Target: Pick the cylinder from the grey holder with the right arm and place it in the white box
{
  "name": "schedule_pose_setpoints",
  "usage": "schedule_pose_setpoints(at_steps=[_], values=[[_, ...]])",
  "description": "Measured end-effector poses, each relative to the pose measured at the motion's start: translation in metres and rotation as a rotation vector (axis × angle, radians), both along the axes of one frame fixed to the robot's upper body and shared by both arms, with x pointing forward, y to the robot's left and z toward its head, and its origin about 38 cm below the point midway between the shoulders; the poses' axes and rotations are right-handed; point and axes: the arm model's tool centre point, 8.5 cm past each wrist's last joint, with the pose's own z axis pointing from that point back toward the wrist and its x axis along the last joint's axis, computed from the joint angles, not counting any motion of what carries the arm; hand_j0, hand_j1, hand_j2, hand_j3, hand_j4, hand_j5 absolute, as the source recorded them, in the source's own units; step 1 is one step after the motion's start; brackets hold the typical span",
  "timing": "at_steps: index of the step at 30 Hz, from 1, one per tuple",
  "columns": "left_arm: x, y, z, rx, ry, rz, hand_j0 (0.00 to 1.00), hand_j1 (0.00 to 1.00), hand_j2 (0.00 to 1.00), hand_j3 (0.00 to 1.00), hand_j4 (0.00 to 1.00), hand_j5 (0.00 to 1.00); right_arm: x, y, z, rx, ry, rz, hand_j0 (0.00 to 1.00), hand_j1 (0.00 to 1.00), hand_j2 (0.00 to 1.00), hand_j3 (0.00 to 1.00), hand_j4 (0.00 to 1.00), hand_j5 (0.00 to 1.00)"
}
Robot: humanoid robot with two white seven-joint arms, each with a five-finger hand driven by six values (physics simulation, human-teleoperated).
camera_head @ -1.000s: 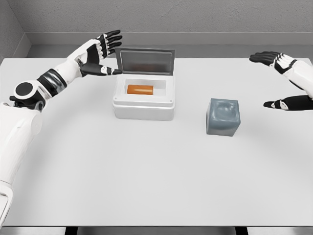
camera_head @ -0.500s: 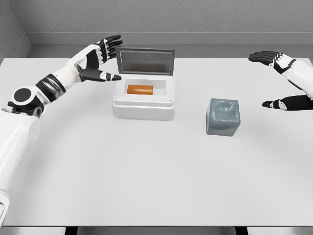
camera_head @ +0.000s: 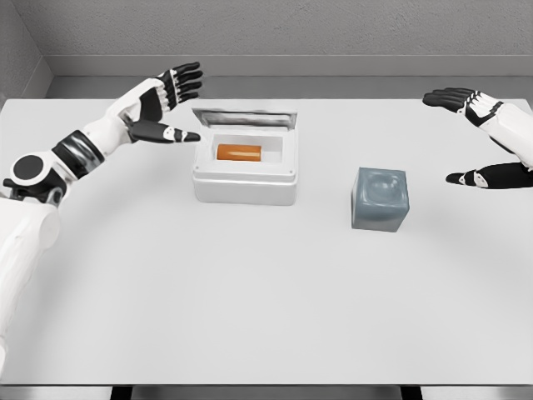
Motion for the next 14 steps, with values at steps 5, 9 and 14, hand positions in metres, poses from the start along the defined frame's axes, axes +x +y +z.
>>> schedule_pose_setpoints(at_steps=[5, 9, 14], values=[[-0.008, 0.032, -0.002, 0.049, 0.007, 0.040, 1.00, 1.00, 1.00, 1.00, 1.00, 1.00, 0.000, 0.000, 0.000, 0.000, 0.000, -0.001, 1.00, 1.00, 1.00, 1.00, 1.00, 1.00], [-0.027, 0.077, 0.005, 0.152, -0.002, 0.073, 1.00, 1.00, 1.00, 1.00, 1.00, 1.00, 0.000, 0.000, 0.000, 0.000, 0.000, -0.001, 1.00, 1.00, 1.00, 1.00, 1.00, 1.00], [-0.037, 0.115, 0.033, 0.249, -0.039, 0.104, 1.00, 1.00, 1.00, 1.00, 1.00, 1.00, 0.000, 0.000, 0.000, 0.000, -0.001, -0.001, 1.00, 1.00, 1.00, 1.00, 1.00, 1.00]])
